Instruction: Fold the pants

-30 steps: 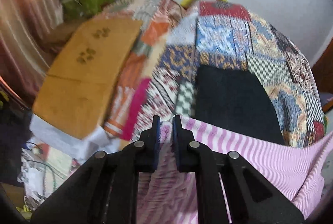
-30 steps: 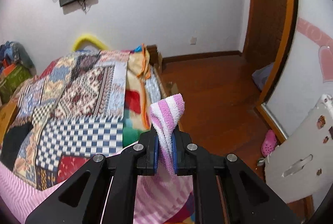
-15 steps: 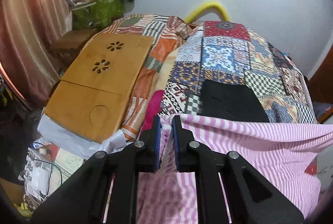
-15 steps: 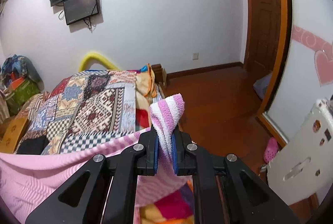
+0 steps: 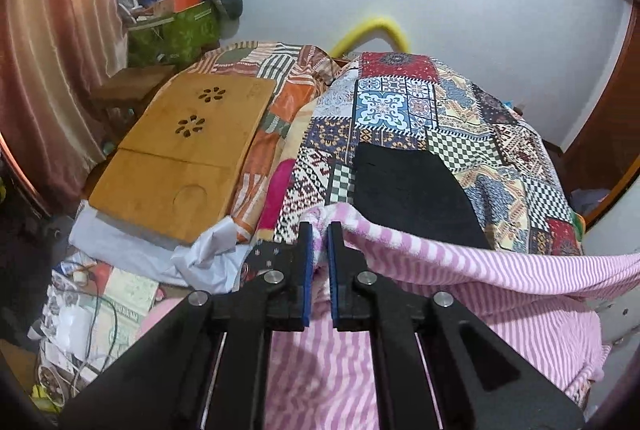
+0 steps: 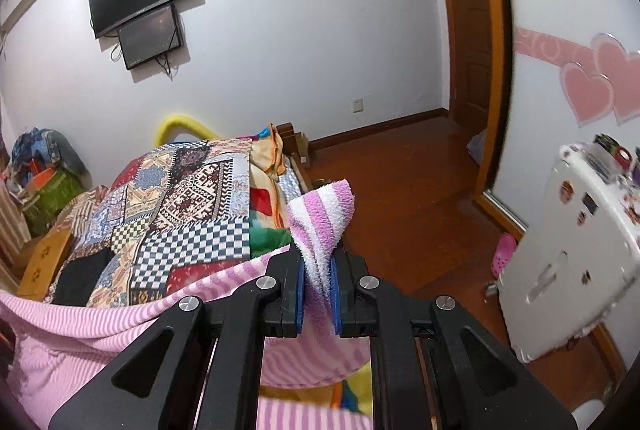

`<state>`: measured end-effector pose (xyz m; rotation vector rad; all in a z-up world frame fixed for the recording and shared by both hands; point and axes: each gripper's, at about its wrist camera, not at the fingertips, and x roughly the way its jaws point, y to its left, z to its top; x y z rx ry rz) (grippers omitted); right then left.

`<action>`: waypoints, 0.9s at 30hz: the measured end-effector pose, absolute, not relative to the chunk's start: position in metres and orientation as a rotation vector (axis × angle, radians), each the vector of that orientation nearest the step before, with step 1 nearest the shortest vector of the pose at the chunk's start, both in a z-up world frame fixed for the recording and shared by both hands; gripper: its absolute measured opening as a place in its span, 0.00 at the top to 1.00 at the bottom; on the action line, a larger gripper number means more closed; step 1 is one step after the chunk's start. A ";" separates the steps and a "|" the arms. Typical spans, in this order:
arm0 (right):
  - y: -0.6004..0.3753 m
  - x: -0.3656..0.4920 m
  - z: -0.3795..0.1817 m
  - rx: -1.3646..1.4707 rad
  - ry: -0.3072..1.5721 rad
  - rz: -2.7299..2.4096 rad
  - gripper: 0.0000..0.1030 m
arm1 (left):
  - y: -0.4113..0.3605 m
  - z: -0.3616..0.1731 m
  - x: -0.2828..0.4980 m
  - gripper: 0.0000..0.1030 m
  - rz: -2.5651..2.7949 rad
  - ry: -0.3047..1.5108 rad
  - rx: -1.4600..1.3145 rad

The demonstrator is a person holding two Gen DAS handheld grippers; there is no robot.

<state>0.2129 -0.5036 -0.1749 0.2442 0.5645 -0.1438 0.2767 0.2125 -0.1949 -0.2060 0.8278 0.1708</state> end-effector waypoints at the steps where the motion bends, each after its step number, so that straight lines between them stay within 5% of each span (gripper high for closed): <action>1: -0.505 0.206 -0.177 0.249 0.567 -0.147 0.91 | 0.213 -0.195 0.271 0.95 0.169 0.830 -0.213; 17: -0.500 0.127 -0.230 0.319 0.666 -0.168 0.91 | 0.234 -0.246 0.202 0.99 0.160 0.931 -0.344; 19: -0.500 0.125 -0.232 0.322 0.672 -0.169 0.91 | 0.235 -0.258 0.206 0.93 0.137 0.963 -0.376; 24: -0.491 0.127 -0.233 0.287 0.679 -0.163 0.91 | 0.223 -0.286 0.217 0.52 0.119 1.013 -0.384; 27: -0.488 0.126 -0.239 0.271 0.693 -0.164 0.91 | 0.212 -0.299 0.227 0.51 0.102 1.039 -0.375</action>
